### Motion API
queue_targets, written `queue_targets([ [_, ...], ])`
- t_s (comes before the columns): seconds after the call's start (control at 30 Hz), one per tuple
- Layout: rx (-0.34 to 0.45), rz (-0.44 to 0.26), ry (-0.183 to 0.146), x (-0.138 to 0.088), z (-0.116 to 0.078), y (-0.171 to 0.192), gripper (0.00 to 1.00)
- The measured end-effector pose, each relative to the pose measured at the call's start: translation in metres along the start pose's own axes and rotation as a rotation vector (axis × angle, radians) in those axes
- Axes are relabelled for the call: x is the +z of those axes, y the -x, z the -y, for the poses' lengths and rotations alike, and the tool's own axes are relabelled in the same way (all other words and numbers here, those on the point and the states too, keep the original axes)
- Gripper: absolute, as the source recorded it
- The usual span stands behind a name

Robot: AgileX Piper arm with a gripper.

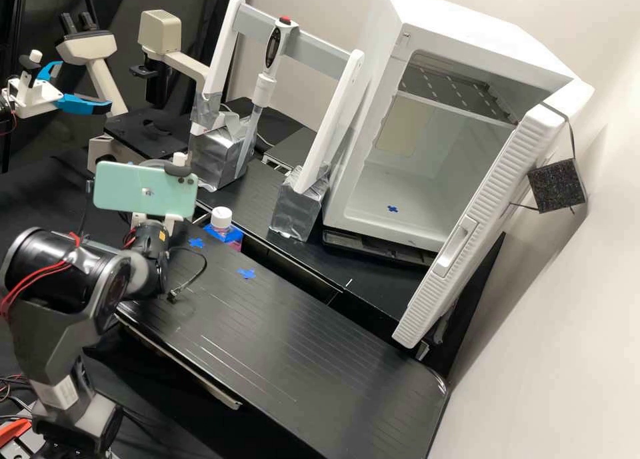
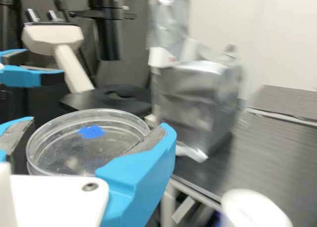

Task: Move the petri dish to the bench

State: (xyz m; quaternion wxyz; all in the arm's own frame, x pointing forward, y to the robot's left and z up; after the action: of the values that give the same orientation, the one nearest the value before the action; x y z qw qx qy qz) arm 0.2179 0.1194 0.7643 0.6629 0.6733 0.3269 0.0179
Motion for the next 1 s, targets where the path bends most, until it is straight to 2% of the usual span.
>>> queue_targets([
  [0.2, 0.071, 0.015, -0.007, 0.021, -0.002, 0.05, 0.0],
  [0.3, 0.083, 0.037, -0.029, 0.026, -0.003, 0.068, 0.0],
  [0.33, 0.083, 0.042, -0.025, 0.026, -0.003, 0.074, 0.0],
  [0.43, 0.127, 0.087, -0.034, 0.03, -0.005, 0.093, 0.0],
  [0.5, 0.144, 0.106, -0.027, 0.032, -0.006, 0.099, 0.0],
  [0.7, 0.207, 0.234, -0.017, 0.048, -0.012, 0.117, 0.0],
  [0.93, 0.319, 0.368, -0.015, 0.062, -0.023, 0.136, 0.0],
  [1.0, 0.331, 0.385, -0.012, 0.063, -0.025, 0.139, 0.0],
])
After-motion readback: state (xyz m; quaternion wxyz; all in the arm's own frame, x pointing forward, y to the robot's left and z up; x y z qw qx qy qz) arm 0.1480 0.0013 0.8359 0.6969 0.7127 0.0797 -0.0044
